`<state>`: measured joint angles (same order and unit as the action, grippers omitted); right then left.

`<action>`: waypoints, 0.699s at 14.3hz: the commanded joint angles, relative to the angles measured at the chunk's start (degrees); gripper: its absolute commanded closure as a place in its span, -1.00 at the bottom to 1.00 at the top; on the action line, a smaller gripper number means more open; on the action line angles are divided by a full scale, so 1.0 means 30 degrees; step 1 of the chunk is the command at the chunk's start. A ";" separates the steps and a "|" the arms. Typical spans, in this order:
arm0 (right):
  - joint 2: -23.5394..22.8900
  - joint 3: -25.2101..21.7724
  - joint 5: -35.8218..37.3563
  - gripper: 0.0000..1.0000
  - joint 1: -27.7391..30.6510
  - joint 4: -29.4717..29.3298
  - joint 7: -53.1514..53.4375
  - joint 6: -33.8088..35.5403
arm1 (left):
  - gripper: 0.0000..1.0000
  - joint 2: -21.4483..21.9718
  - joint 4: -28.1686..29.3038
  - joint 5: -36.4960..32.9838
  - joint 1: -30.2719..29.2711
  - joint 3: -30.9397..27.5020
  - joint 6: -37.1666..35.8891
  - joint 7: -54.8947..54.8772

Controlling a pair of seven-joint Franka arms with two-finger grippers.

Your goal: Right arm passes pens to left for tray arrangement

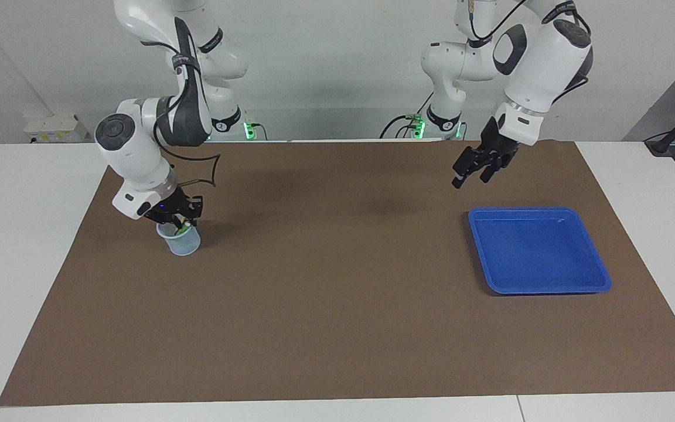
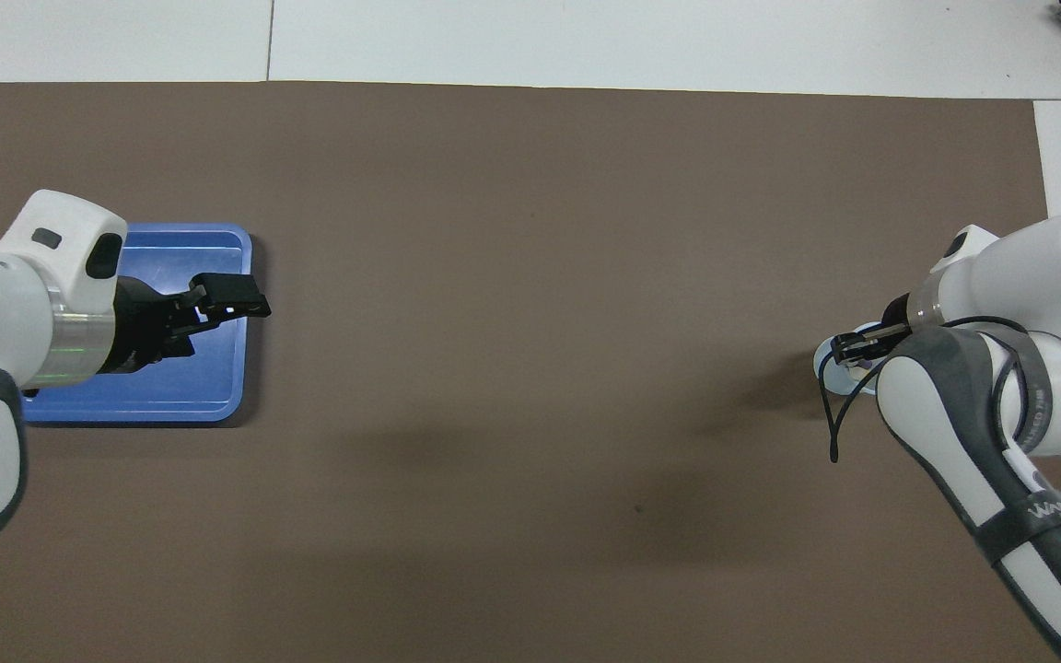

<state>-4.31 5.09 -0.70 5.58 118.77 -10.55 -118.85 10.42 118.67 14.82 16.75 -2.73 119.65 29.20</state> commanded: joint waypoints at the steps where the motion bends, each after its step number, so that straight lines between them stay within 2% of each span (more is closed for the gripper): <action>1: -0.0147 0.0149 -0.0235 1.00 0.0279 -0.0039 -0.0058 0.0124 | -1.00 0.0919 0.1194 0.1382 0.0686 -0.0263 0.0927 0.0986; 4: -0.0409 0.0091 0.0203 1.00 0.0309 -0.1353 -0.0788 0.1291 | -1.00 0.1095 0.1574 0.3082 0.0717 -0.0263 0.1424 0.1456; 7: -0.0177 0.0120 0.1752 1.00 0.0221 -0.2469 -0.1345 0.3194 | -1.00 0.1213 0.1868 0.3760 0.1211 -0.0263 0.1922 0.2245; 10: 0.0087 0.0120 0.1874 1.00 0.0163 -0.3611 -0.2022 0.4982 | -1.00 0.1446 0.2802 0.3761 0.2558 -0.0263 0.3994 0.4294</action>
<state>-4.30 5.06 3.76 5.67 110.95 -14.71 -107.77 12.31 122.84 25.25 20.91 -2.81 126.12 38.24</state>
